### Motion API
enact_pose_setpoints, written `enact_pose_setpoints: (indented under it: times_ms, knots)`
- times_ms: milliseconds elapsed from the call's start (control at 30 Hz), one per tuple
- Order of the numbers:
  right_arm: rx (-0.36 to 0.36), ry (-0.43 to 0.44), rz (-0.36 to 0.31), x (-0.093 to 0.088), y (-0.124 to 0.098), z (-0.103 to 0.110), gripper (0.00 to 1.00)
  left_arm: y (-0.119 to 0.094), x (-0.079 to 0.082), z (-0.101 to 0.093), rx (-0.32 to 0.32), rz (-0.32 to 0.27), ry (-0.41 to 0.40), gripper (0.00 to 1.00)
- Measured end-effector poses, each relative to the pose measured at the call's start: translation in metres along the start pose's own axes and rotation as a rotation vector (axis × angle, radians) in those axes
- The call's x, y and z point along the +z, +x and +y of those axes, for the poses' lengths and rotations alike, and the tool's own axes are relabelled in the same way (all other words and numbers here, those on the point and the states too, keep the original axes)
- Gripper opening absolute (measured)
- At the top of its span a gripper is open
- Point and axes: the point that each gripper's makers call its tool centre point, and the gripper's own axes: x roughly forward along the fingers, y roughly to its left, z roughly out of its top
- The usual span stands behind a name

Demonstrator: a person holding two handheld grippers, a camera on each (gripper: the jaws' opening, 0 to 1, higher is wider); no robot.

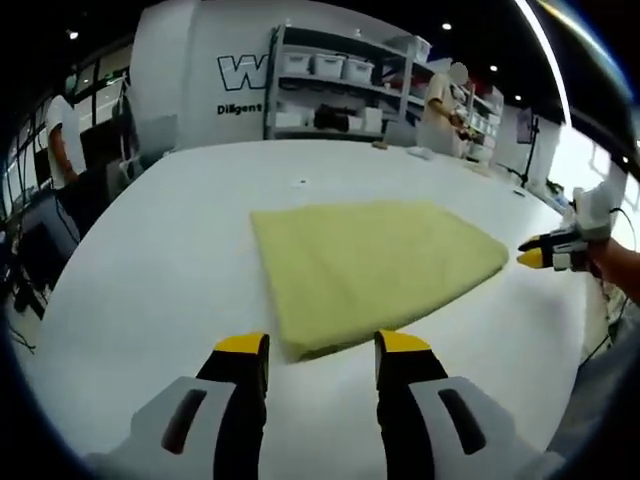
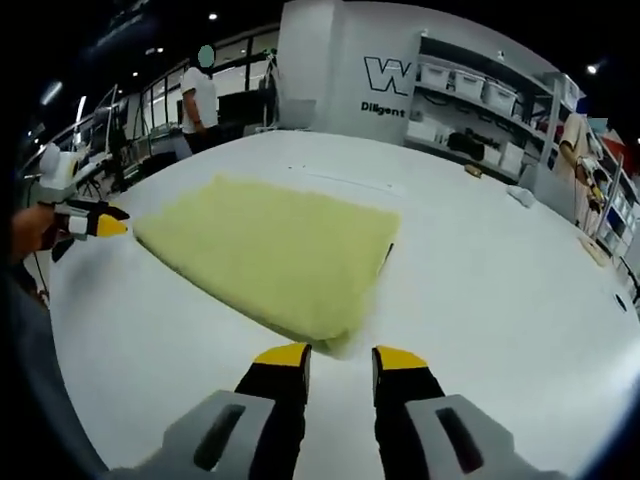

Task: Fold the garment on the visible template until the final outline fits inside the template.

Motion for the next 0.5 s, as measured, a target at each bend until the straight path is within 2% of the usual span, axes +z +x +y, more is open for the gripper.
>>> enact_pose_setpoints:
  times_ms: [233, 500]
  knots:
    - [0.009, -0.012, 0.015, -0.001, 0.009, 0.000, 0.19, 0.007, -0.002, -0.004, -0.012, 0.009, 0.004, 0.36]
    - [0.015, -0.024, 0.038, -0.004, 0.016, -0.001, 0.18, 0.013, -0.002, 0.001, -0.011, 0.020, -0.012, 0.35]
